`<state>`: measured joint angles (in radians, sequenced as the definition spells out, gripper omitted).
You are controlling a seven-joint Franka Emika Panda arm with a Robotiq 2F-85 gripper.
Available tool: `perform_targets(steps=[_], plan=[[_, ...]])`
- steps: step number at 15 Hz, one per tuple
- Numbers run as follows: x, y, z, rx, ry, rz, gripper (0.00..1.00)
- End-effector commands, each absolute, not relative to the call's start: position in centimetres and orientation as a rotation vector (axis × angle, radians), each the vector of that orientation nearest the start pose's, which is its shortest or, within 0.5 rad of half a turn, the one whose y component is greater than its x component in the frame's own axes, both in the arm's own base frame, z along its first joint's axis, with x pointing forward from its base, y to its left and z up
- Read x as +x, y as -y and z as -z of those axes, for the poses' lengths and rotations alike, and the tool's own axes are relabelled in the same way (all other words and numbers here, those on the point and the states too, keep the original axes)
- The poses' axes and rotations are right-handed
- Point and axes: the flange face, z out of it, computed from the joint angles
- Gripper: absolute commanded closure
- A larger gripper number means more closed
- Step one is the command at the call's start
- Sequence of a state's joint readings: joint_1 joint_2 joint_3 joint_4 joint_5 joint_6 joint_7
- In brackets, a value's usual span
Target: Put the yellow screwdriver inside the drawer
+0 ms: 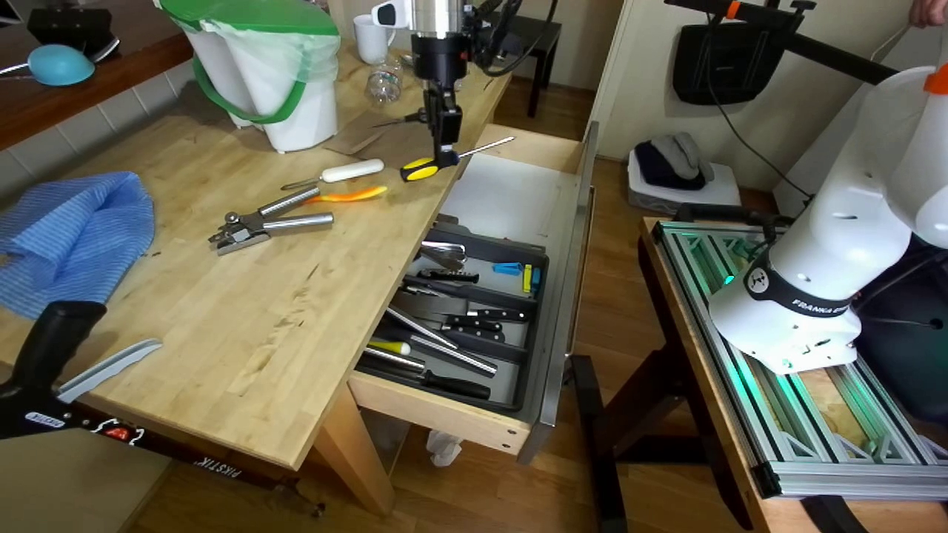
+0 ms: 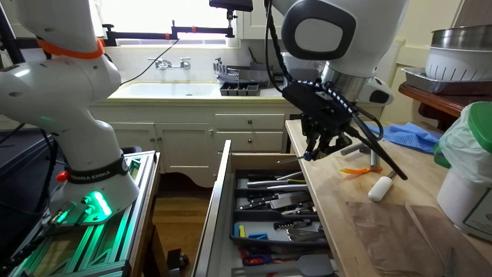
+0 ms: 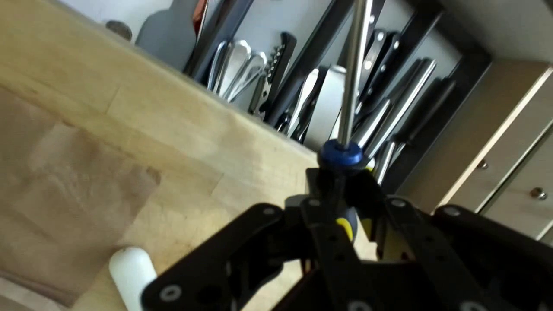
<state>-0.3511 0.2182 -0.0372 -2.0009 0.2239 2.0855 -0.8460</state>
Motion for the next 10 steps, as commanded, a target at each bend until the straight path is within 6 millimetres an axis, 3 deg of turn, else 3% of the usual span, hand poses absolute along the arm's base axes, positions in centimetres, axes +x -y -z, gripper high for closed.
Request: perform_targets(steps=[1, 6, 8, 10], plan=[[49.2, 22.8, -33.5, -2.821, 0.68, -0.08, 0.94], [43.9, 27.6, -28.1, -2.856, 0.935, -0.212, 0.94], [42.0, 29.7, -25.7, -2.941, 1.023, -0.274, 0.94], [40.5, 32.1, -24.5, -3.046, 1.067, -0.238, 0.94]])
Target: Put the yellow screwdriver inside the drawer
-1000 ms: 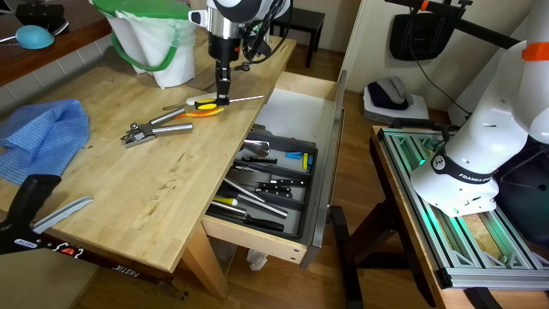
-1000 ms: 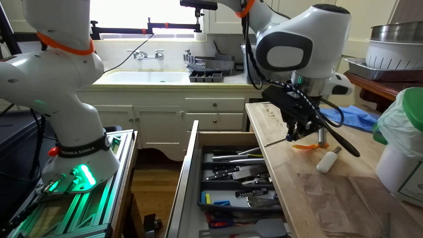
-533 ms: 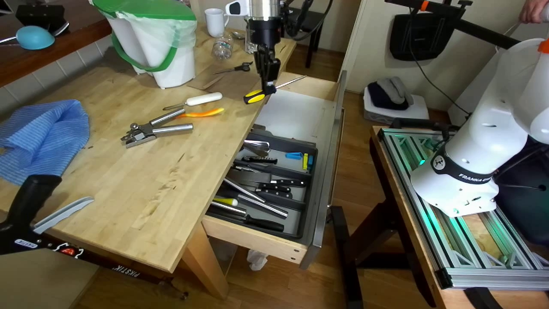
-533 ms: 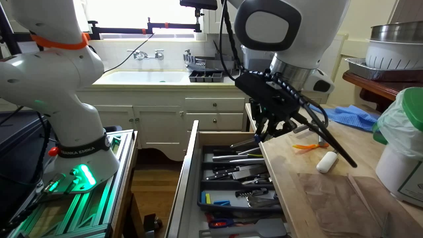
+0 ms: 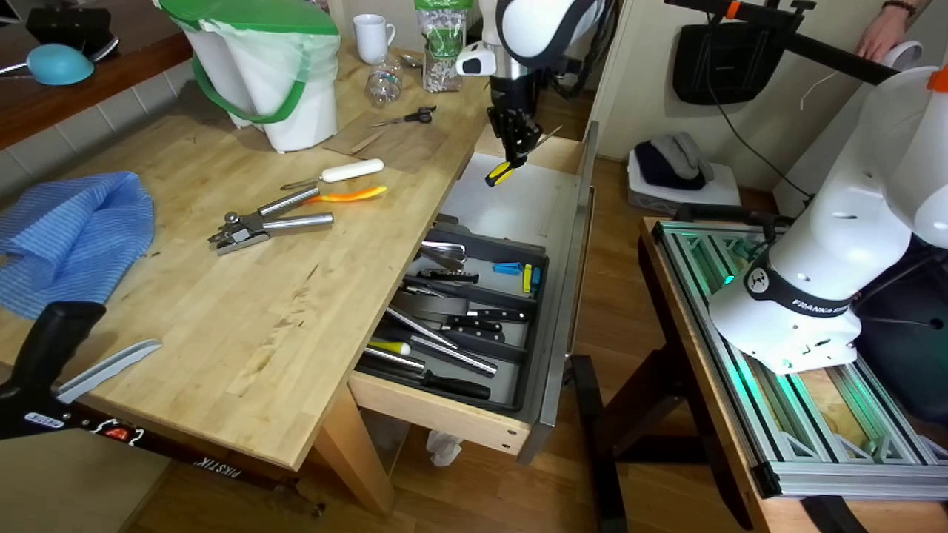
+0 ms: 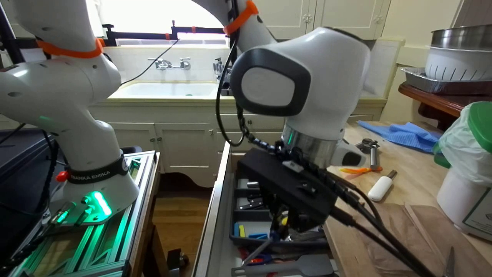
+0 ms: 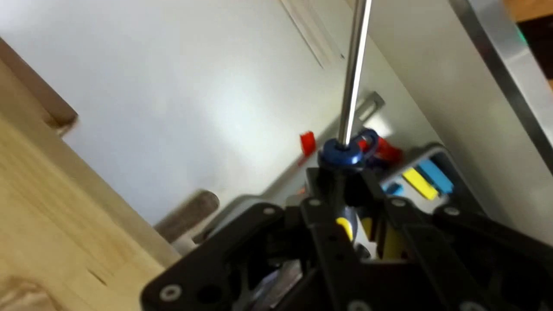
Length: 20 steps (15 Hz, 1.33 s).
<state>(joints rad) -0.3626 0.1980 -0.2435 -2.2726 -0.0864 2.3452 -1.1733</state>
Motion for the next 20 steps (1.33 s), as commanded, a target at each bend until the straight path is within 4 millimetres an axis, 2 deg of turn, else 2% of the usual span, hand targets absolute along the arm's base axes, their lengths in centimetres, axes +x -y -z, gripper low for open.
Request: perform_targets(steps=[1, 4, 16, 17, 18, 20], plan=[[41.8, 30.9, -25.5, -2.994, 0.997, -0.243, 0.78], [40.4, 32.3, -24.2, -3.039, 1.019, -0.241, 0.78], [40.7, 32.0, -24.3, -3.038, 1.032, -0.236, 0.78], [40.8, 32.7, -23.6, -3.064, 1.02, -0.231, 0.94], [40.7, 33.0, -23.0, -3.064, 1.037, -0.219, 0.94], [40.4, 32.9, -21.9, -2.998, 1.24, -0.103, 0.94]])
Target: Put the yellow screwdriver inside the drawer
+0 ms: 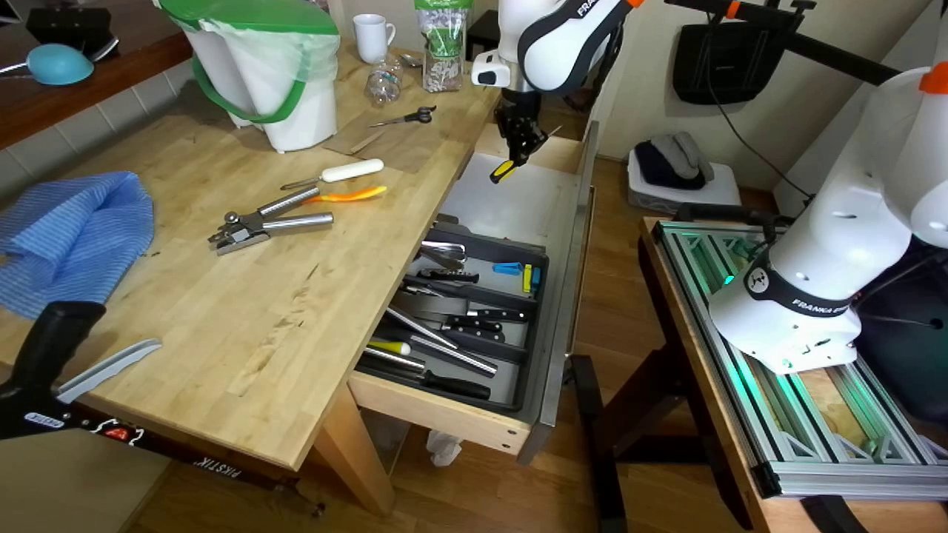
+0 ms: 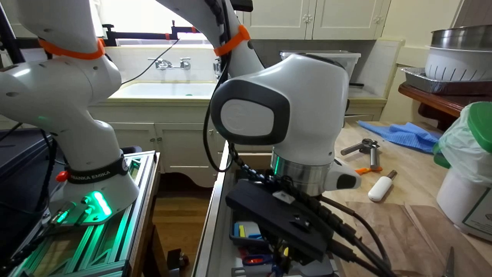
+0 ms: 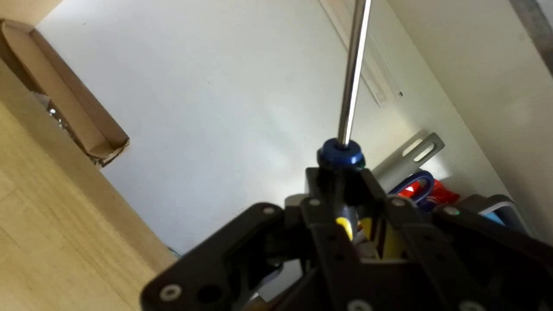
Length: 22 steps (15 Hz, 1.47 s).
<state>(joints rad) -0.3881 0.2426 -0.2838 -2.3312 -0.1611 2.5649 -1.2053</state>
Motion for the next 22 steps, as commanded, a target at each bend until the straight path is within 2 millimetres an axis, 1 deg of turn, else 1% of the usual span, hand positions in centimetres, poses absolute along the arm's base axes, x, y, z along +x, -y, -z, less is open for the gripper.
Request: perform_targets(steps=[1, 4, 6, 8, 10, 12, 14, 18, 20, 21, 22], plan=[[40.6, 32.4, -21.1, -2.946, 1.291, -0.052, 0.94], [41.2, 31.9, -18.7, -2.786, 1.418, 0.05, 0.94], [40.7, 32.3, -17.0, -2.677, 1.501, 0.046, 0.94], [39.6, 33.1, -15.7, -2.626, 1.534, 0.003, 0.94], [38.3, 34.3, -14.9, -2.654, 1.508, -0.078, 0.94], [37.0, 35.5, -14.1, -2.665, 1.478, -0.096, 0.94], [36.6, 36.8, -13.2, -2.687, 1.468, -0.09, 0.94], [37.2, 38.5, -11.3, -2.713, 1.468, -0.119, 0.94], [37.8, 38.9, -10.2, -2.716, 1.484, -0.149, 0.94], [38.0, 38.9, -9.8, -2.699, 1.463, -0.157, 0.94], [37.3, 38.2, -11.3, -2.707, 1.449, -0.123, 0.78]])
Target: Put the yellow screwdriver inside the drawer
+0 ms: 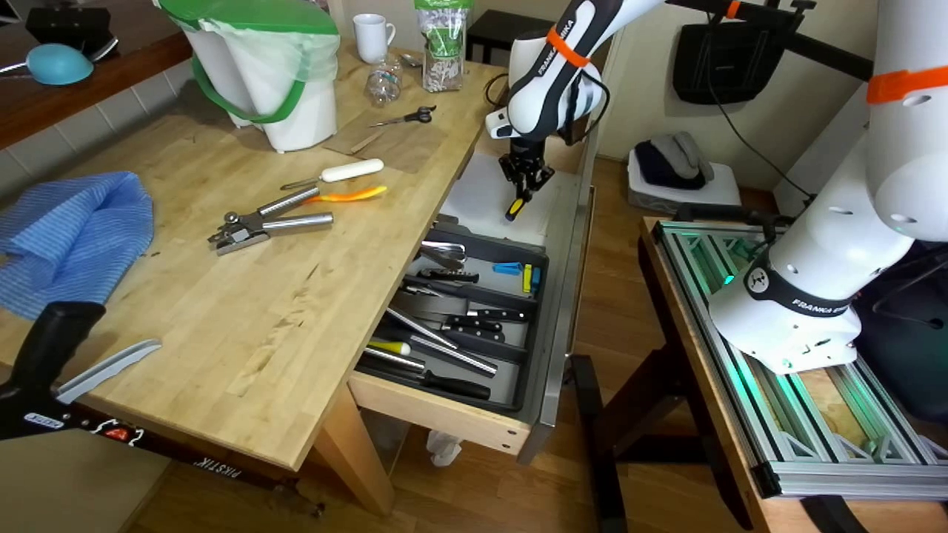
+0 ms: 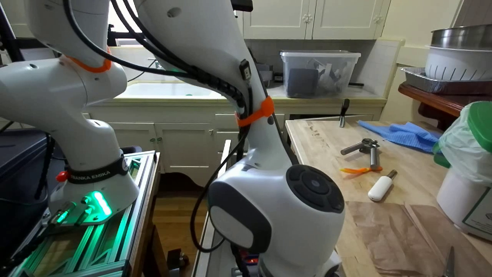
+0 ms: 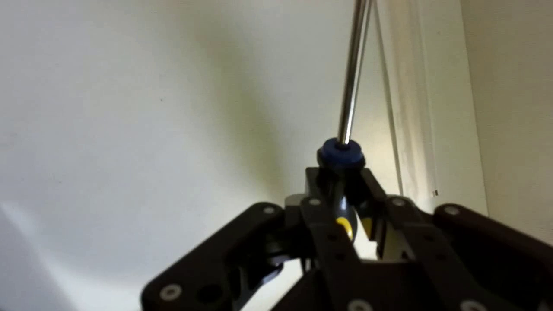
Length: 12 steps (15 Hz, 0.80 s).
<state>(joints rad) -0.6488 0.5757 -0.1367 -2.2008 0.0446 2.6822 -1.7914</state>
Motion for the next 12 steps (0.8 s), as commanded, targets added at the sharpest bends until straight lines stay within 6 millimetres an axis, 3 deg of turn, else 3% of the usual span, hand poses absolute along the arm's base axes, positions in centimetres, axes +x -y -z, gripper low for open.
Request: perform_targets(steps=[1, 3, 4, 6, 12], plan=[[37.5, 38.3, -10.7, -2.703, 1.451, -0.129, 0.78], [37.8, 38.5, -10.1, -2.699, 1.452, -0.134, 0.78], [37.6, 39.2, -10.4, -2.729, 1.456, -0.159, 0.94], [37.9, 39.5, -9.8, -2.731, 1.481, -0.155, 0.94], [40.4, 37.4, -8.0, -2.718, 1.64, -0.026, 0.94]])
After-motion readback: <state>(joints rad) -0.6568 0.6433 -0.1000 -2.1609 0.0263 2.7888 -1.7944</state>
